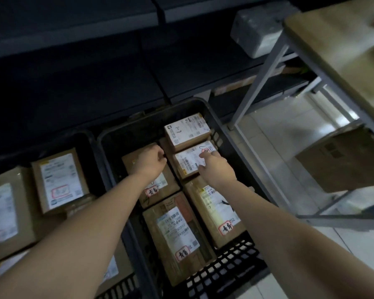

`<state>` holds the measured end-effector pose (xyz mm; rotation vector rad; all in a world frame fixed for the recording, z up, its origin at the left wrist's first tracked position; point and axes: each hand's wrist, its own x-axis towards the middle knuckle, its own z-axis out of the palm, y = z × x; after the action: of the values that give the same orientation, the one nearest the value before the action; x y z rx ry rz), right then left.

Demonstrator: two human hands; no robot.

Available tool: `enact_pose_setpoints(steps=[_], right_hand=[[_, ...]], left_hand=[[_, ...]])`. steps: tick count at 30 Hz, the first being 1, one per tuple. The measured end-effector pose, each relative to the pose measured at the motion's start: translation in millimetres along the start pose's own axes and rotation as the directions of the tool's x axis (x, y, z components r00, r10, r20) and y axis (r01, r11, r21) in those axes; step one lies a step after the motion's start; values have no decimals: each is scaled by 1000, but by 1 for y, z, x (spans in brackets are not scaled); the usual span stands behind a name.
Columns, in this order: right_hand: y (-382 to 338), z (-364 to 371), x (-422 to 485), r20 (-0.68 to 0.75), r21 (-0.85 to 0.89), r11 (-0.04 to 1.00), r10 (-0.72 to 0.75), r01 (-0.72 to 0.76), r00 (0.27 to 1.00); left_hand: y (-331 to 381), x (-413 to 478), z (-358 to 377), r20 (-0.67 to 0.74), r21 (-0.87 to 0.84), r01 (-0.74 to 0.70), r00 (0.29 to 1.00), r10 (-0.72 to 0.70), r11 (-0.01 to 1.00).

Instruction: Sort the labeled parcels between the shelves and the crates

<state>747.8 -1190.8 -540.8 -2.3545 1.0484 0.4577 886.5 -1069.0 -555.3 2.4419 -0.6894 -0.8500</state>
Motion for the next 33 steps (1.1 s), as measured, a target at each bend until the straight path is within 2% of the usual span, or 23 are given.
enact_pose_setpoints(steps=[6, 9, 12, 16, 19, 23, 27, 29, 33], right_hand=[[-21, -32, -69, -48, -223, 937, -285, 268, 957], [-51, -54, -114, -62, -272, 873, -436, 405, 898], [-101, -74, -161, -79, -307, 779, -593, 546, 801], [-181, -91, -228, -101, -388, 596, -785, 703, 611], [-252, -94, -285, -101, -399, 448, -889, 800, 447], [-355, -80, -380, -104, -389, 206, -978, 898, 180], [-442, -46, -483, -117, -357, -14, -991, 934, -59], [-480, -26, -532, -128, -334, -94, -981, 938, -144], [-540, 12, -615, -128, -284, -216, -957, 934, -261]], left_hand=[[-5, -103, -39, -126, 211, -10, 991, 37, 977], [-6, -170, -71, -251, 272, 49, 968, 22, 961], [-9, -242, -121, -374, 338, 130, 928, 6, 932], [-22, -343, -196, -540, 425, 270, 842, 3, 864], [-41, -429, -248, -661, 411, 379, 750, -15, 829], [-79, -558, -304, -808, 332, 541, 586, -62, 773], [-128, -683, -335, -899, 240, 669, 427, -100, 703], [-154, -739, -348, -923, 207, 726, 367, -115, 656], [-196, -825, -370, -957, 90, 785, 239, -165, 613]])
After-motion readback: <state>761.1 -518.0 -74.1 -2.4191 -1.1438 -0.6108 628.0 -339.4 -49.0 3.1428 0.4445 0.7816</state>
